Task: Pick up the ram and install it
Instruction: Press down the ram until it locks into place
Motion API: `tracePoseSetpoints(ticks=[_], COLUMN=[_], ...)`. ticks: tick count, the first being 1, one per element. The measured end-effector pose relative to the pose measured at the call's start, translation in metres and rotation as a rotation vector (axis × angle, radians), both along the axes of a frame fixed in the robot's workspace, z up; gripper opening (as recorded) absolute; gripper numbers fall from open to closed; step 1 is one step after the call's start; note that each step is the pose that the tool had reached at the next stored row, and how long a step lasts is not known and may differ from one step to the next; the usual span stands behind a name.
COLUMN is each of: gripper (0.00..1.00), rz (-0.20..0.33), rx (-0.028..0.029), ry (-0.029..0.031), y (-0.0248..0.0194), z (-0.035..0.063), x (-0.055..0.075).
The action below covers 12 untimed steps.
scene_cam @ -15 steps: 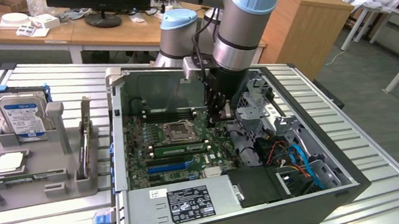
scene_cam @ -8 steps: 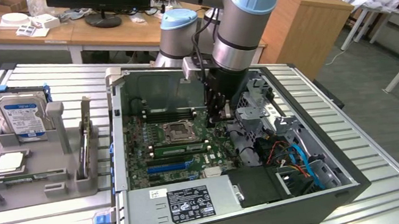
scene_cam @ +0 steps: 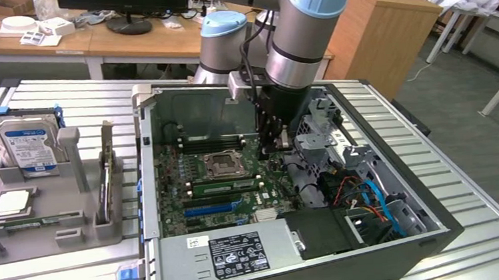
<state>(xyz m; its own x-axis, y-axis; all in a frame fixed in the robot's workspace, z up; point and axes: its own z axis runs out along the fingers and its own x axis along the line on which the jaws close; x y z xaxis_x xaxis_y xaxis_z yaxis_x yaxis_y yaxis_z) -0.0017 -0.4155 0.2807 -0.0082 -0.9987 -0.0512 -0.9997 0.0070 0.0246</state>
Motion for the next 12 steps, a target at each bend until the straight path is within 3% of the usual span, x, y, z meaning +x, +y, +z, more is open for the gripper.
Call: tracePoseSetpoints(ticks=[12], gripper=[0.11], rz=[0.000], rx=[-0.0002], ry=[0.0001], y=[0.0000], z=[-0.0063], x=[0.0000])
